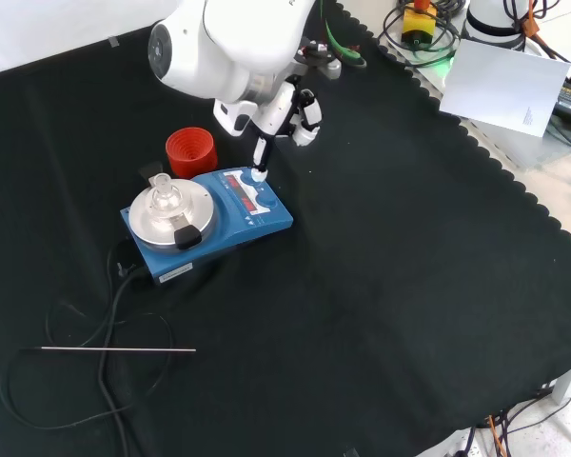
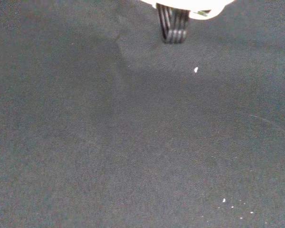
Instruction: Turn on the heater.
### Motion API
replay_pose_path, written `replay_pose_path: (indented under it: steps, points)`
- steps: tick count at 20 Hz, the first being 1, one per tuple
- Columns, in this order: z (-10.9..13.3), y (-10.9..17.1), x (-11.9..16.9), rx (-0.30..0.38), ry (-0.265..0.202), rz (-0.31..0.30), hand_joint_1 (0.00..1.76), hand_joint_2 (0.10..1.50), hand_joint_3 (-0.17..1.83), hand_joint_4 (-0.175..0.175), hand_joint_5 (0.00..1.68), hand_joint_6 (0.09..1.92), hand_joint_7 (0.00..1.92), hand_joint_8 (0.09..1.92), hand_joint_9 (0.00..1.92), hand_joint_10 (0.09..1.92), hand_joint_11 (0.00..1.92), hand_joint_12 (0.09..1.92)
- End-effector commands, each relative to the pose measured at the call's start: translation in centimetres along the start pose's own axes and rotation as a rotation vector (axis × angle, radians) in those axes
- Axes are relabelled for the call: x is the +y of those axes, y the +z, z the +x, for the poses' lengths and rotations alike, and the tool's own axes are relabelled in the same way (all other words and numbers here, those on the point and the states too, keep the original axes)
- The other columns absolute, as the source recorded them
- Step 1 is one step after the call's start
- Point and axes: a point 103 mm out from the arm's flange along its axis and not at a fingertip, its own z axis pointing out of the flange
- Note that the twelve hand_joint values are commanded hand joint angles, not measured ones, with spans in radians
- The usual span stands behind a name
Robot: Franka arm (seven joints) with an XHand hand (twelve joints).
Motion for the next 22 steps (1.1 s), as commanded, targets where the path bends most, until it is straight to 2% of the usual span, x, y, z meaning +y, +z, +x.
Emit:
replay_pose_path:
  steps: [1, 13, 22]
  points:
    - [1.3, 0.7, 0.4, -0.011, -0.014, 0.018, 1.40, 0.71, 0.95, -0.006, 0.22, 0.09, 1.77, 1.62, 1.92, 1.46, 1.92, 1.60]
    - [3.0, 1.0, 0.4, -0.043, -0.008, 0.031, 1.40, 0.71, 0.96, -0.004, 0.23, 0.09, 1.77, 1.62, 1.92, 1.46, 1.92, 1.60]
    - [1.3, 1.5, 0.9, -0.029, -0.004, 0.057, 1.40, 0.71, 0.97, -0.004, 0.24, 0.09, 1.77, 1.62, 1.92, 1.46, 1.92, 1.59]
